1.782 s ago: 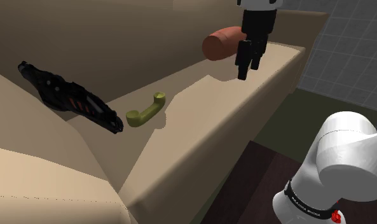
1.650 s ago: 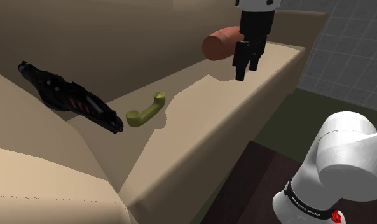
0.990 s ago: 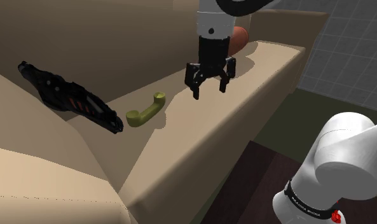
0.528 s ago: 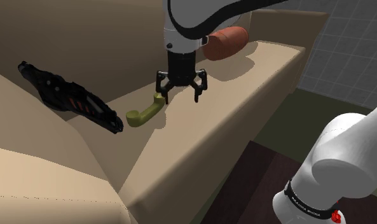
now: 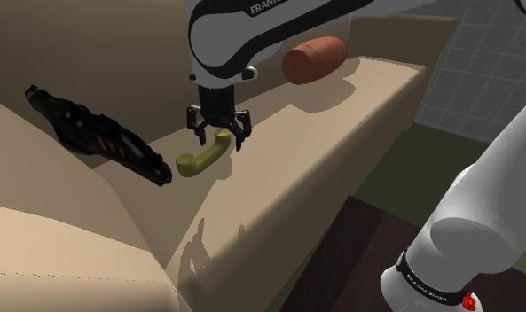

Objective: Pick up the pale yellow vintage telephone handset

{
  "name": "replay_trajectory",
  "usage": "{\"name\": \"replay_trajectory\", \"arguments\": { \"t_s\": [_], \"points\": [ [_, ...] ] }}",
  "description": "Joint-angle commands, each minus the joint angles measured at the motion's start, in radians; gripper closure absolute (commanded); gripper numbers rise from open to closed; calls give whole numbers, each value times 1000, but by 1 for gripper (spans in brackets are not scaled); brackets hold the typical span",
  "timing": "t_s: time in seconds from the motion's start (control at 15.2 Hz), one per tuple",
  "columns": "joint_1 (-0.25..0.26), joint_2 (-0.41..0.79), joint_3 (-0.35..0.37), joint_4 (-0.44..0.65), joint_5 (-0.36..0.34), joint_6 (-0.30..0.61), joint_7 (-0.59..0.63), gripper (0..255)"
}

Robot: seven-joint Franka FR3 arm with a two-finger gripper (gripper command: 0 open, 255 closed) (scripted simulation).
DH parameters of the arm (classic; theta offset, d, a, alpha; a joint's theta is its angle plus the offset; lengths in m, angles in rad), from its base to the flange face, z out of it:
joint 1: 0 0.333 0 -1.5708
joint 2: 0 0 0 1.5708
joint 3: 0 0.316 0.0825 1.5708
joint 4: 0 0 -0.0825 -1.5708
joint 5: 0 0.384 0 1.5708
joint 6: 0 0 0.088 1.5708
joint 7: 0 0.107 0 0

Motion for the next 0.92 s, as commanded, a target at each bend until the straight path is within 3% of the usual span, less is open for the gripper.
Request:
{"name": "replay_trajectory", "arguments": {
  "t_s": [0.0,0.26,0.86],
  "points": [
    [-8,91,13,65,-42,27,119,0],
    [-4,247,4,194,-121,52,320,0],
    [3,286,-3,136,-141,146,335,0]
  ]
}}
